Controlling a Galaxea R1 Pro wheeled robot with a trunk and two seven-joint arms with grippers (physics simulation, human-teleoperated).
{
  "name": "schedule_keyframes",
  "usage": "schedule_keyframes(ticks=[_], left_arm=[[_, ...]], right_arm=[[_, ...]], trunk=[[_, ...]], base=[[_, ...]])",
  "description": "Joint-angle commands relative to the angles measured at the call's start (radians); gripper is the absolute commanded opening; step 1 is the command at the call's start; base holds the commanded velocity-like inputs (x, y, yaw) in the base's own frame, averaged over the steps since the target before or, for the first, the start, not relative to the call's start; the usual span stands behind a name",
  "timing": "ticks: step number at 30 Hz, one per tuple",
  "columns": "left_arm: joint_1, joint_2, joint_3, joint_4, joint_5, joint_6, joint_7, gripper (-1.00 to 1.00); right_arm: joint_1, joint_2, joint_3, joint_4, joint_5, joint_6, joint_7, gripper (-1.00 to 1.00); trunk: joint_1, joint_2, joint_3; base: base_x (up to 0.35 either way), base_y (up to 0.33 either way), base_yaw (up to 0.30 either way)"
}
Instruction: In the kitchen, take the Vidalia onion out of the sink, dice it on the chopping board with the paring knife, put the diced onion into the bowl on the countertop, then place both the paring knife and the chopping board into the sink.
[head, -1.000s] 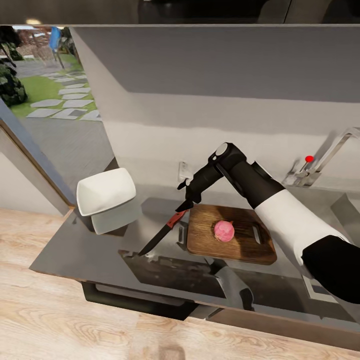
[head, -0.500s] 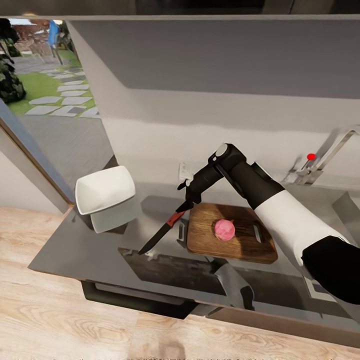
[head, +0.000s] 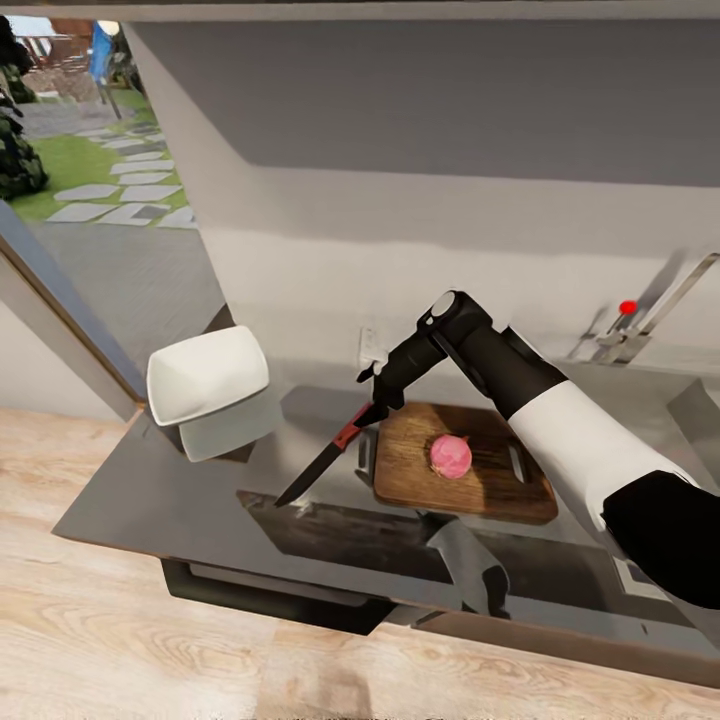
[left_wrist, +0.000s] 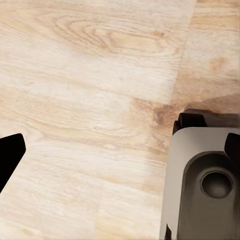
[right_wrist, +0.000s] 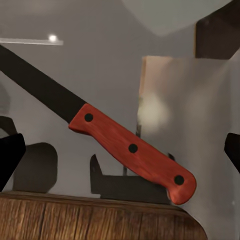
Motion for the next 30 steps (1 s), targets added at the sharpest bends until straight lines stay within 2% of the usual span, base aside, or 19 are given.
schedule_keyframes(ticks=[1,6,11,30], left_arm=[[-0.002,-0.001,-0.009,0.004,0.008,-0.007,0.001,1.0],[-0.002,-0.002,-0.009,0.004,0.008,-0.007,0.001,1.0],[-0.002,-0.002,-0.009,0.004,0.008,-0.007,0.001,1.0],[-0.002,-0.003,-0.009,0.004,0.007,-0.007,0.001,1.0]], right_arm=[[-0.001,-0.001,0.002,-0.001,0.002,0.01,0.004,1.0],[-0.001,-0.002,0.002,0.001,0.002,0.008,0.003,1.0],[-0.001,0.0,0.002,0.023,0.002,-0.027,0.003,1.0],[-0.001,0.004,0.006,0.028,0.003,-0.032,-0.014,1.0]], trunk=[[0.0,-0.001,-0.002],[0.0,-0.001,-0.01],[0.0,-0.001,-0.017],[0.0,-0.001,-0.047]], base=[[0.0,0.0,0.0],[0.0,0.0,0.0],[0.0,0.0,0.0],[0.0,0.0,0.0]])
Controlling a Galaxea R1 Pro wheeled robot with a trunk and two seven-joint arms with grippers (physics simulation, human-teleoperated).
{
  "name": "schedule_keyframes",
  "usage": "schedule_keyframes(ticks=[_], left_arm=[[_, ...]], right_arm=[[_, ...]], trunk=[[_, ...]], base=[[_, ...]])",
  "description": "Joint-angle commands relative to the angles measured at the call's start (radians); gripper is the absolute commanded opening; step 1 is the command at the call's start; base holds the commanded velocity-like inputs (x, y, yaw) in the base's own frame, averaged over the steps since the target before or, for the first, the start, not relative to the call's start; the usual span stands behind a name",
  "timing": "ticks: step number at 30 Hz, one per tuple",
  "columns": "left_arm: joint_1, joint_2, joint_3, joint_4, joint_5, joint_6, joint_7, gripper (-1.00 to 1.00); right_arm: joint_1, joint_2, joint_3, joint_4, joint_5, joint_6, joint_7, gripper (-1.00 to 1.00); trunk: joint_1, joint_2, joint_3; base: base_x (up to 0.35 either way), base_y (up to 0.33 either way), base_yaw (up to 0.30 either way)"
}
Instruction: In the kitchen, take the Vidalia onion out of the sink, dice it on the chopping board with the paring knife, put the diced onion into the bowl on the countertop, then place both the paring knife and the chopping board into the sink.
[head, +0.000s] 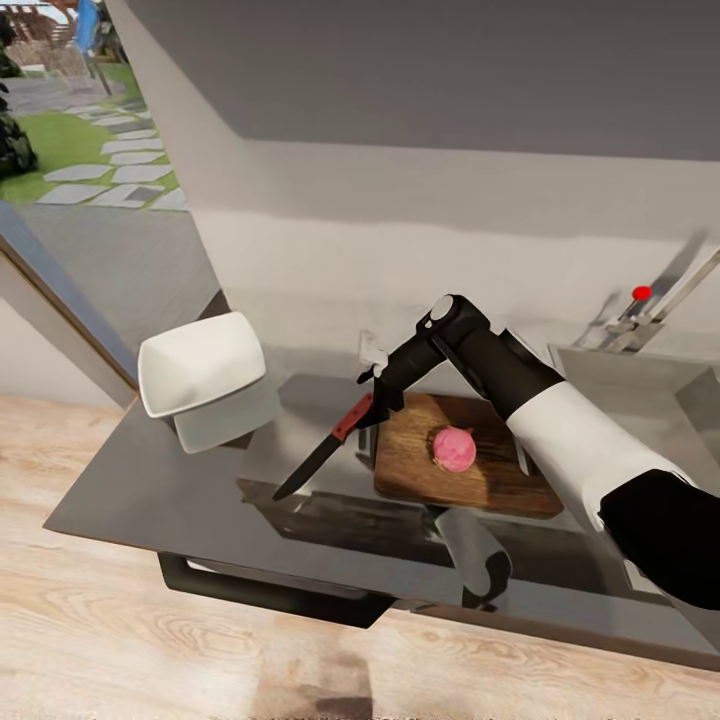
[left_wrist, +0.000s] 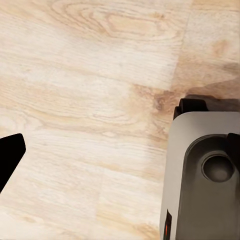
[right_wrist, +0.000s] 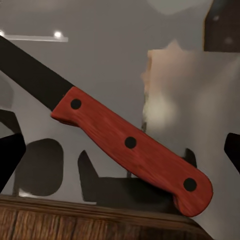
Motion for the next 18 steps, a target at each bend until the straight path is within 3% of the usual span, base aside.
schedule_keyframes(ticks=[1,18], left_arm=[[-0.002,0.0,-0.009,0.004,0.008,-0.007,0.001,1.0],[-0.002,-0.001,-0.009,0.004,0.008,-0.007,0.001,1.0]], right_arm=[[-0.001,-0.001,0.001,-0.001,0.002,0.01,0.003,1.0],[-0.001,-0.002,0.001,-0.001,0.003,0.009,0.002,1.0]], trunk=[[0.0,-0.001,-0.002],[0.0,-0.001,-0.03]], base=[[0.0,0.0,0.0],[0.0,0.0,0.0]])
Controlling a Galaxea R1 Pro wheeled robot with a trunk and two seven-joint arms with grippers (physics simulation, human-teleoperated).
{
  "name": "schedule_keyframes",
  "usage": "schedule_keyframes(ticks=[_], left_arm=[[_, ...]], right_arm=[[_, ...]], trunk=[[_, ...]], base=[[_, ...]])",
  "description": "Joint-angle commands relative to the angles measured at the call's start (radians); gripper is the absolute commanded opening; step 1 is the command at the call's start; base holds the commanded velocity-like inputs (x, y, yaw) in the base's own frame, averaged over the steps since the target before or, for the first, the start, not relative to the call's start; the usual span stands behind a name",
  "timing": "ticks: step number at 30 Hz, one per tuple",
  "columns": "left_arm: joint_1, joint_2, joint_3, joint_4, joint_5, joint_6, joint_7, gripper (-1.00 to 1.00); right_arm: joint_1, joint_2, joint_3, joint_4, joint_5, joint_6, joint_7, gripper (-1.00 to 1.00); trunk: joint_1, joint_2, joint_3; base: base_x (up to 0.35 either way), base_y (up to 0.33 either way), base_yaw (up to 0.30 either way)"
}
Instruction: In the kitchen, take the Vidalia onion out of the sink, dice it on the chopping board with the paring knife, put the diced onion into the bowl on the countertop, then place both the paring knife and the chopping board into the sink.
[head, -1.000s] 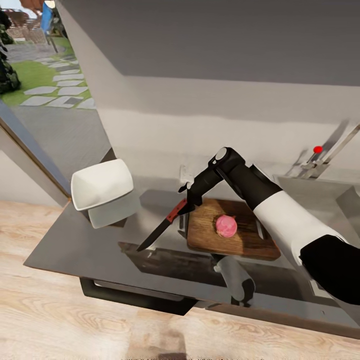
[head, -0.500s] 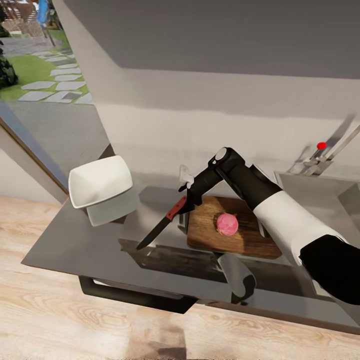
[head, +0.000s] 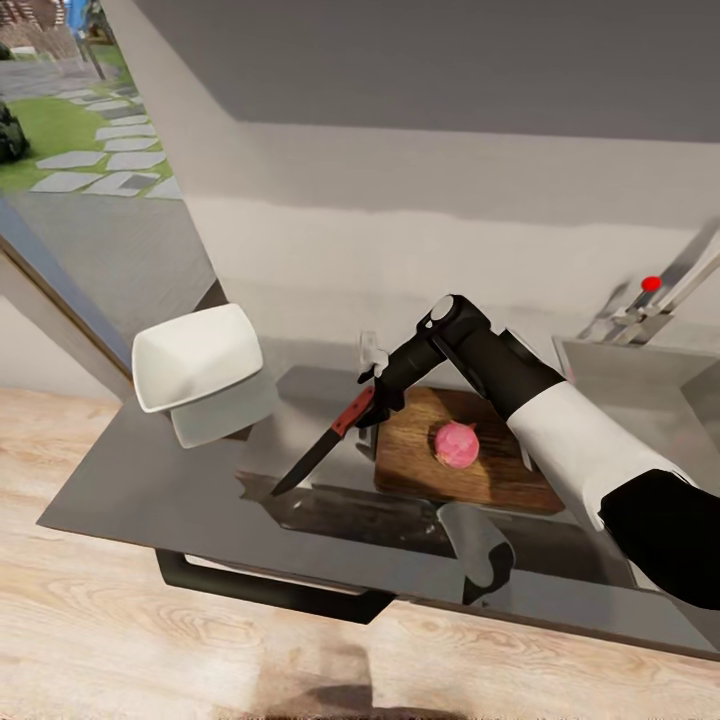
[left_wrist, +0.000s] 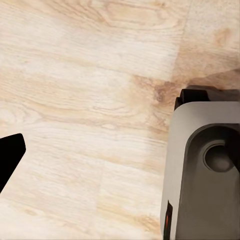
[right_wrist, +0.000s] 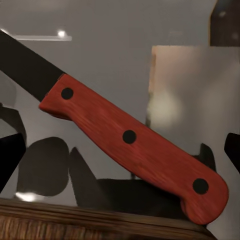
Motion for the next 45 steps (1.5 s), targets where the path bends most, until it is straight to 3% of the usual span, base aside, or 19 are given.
schedule_keyframes(ticks=[1,26,45], left_arm=[[-0.002,0.0,-0.009,0.004,0.008,-0.007,0.001,1.0],[-0.002,0.0,-0.009,0.004,0.008,-0.007,0.001,1.0],[-0.002,0.0,-0.009,0.004,0.008,-0.007,0.001,1.0]], right_arm=[[0.0,-0.001,0.002,-0.002,0.002,0.01,0.003,1.0],[-0.001,-0.004,0.002,-0.002,0.002,0.01,0.002,1.0],[0.0,-0.005,0.002,-0.002,0.002,0.01,0.002,1.0]], trunk=[[0.0,-0.001,-0.002],[0.0,-0.001,-0.042],[0.0,-0.001,-0.045]], base=[[0.0,0.0,0.0],[0.0,0.0,0.0],[0.0,0.0,0.0]])
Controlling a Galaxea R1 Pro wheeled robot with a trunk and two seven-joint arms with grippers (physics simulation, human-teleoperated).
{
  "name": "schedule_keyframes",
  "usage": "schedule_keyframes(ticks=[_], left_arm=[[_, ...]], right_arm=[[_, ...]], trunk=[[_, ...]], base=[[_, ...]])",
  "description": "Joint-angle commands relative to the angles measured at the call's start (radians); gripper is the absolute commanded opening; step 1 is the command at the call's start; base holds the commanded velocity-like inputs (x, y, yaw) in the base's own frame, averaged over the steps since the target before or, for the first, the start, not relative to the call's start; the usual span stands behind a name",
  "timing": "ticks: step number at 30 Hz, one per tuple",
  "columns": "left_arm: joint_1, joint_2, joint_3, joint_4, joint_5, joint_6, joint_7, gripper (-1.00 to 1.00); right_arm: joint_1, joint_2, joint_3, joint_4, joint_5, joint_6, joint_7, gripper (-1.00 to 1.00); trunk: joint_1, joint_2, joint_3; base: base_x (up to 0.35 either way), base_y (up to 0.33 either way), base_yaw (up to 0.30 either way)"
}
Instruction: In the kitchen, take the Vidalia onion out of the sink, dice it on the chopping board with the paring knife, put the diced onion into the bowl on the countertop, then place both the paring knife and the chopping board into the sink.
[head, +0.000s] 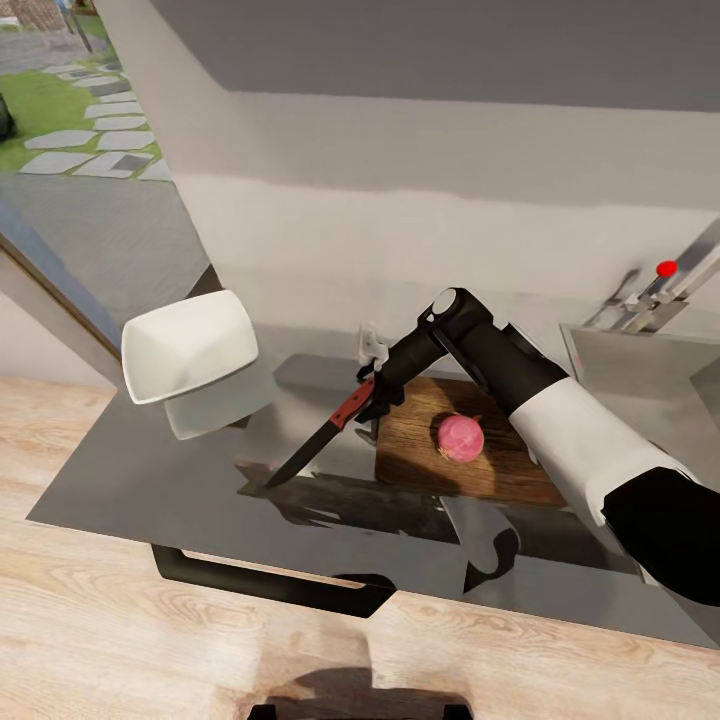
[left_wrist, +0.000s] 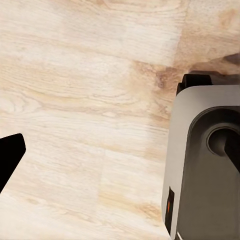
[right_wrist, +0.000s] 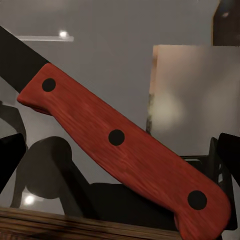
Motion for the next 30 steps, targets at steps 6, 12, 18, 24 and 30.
schedule_keyframes(ticks=[6,12,18,24,30], left_arm=[[-0.002,0.0,-0.009,0.004,0.008,-0.007,0.001,1.0],[-0.002,0.0,-0.009,0.004,0.008,-0.007,0.001,1.0],[-0.002,0.0,-0.009,0.004,0.008,-0.007,0.001,1.0],[-0.002,0.0,-0.009,0.004,0.009,-0.007,0.001,1.0],[-0.002,0.0,-0.009,0.004,0.008,-0.007,0.001,1.0]], right_arm=[[0.012,-0.001,0.003,0.024,0.002,0.014,0.003,1.0],[0.012,-0.001,0.003,0.024,0.002,0.014,0.003,1.0],[0.012,-0.001,0.003,0.024,0.002,0.014,0.003,1.0],[0.012,-0.001,0.003,0.024,0.002,0.014,0.002,-1.0],[0.012,-0.001,0.004,0.024,0.002,0.014,-0.007,-1.0]], trunk=[[0.0,0.0,-0.001],[0.0,0.0,-0.001],[0.0,0.0,-0.001],[0.0,0.0,-0.001],[0.0,0.0,-0.001]], base=[[0.0,0.0,0.0],[0.0,0.0,0.0],[0.0,0.0,0.0],[0.0,0.0,0.0],[0.0,0.0,0.0]])
